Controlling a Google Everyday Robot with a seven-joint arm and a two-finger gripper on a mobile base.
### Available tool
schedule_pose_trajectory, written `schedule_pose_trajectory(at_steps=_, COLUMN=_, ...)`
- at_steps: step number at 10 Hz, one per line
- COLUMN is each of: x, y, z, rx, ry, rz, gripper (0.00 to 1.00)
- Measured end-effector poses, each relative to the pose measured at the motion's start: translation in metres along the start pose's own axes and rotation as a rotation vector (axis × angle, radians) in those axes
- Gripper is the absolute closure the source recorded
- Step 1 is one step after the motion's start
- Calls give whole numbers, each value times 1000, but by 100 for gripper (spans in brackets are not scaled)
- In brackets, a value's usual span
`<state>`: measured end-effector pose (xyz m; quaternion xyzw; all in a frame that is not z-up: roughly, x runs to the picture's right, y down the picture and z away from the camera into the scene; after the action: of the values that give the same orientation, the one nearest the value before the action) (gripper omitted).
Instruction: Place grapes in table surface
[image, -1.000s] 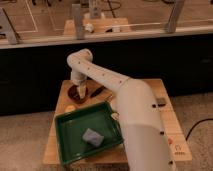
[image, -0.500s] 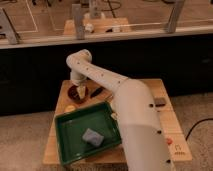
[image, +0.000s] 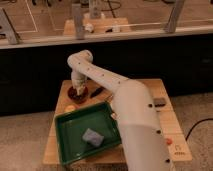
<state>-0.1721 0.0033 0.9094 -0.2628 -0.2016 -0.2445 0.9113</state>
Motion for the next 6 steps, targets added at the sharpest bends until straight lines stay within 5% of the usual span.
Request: schedule_pose_trajectory(at_steps=6, x=1, y=6, z=6, rx=-23, ry=-13, rz=-9, gripper=48)
